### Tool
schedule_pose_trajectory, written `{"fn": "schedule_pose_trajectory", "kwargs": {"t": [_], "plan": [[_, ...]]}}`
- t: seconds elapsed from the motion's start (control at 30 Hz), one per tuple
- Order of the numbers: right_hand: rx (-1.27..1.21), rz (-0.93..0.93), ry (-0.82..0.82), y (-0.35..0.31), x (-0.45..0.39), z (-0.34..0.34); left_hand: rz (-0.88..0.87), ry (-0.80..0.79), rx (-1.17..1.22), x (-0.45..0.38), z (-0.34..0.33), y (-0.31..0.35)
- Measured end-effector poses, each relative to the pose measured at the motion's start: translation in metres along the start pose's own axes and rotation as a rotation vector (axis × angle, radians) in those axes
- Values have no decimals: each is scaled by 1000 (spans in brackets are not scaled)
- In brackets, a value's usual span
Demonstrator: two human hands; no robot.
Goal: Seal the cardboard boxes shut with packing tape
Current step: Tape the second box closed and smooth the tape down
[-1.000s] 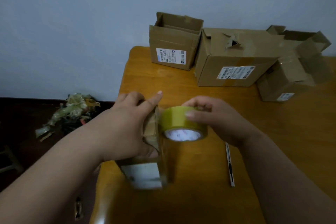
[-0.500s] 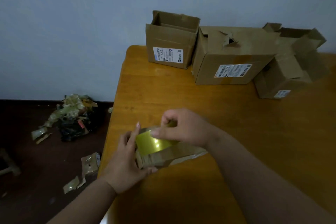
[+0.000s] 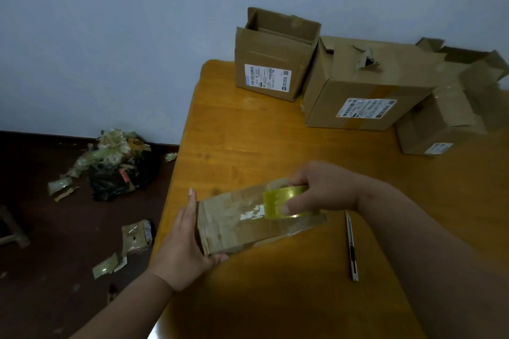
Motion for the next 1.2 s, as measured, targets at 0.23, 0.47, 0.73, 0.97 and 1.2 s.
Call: {"fn": "schedule_pose_trajectory", "kwargs": {"t": [0.23, 0.47, 0.73, 0.97, 1.2], "plan": [[-16, -76, 33, 36, 21, 28, 4, 10, 47, -4, 1, -6], [194, -174, 260, 85, 28, 53, 4, -8, 51, -5, 0, -6], [688, -367, 166, 112, 19, 41, 26, 8, 37, -6, 1, -9], [646, -414, 185, 126, 13, 26, 25, -13, 17, -3, 0, -3], [631, -422, 186, 131, 12, 17, -234, 86, -647, 14, -4, 45]]}}
Point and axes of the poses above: each hand's wrist, its own x-axis away from the middle knuckle, its own z-axis out of the back of the hand, y = z × x, the point moved 8 cm from there along -x, towards the middle knuckle, and after that the axes turned 2 degrees about y, right-handed, at the moved point
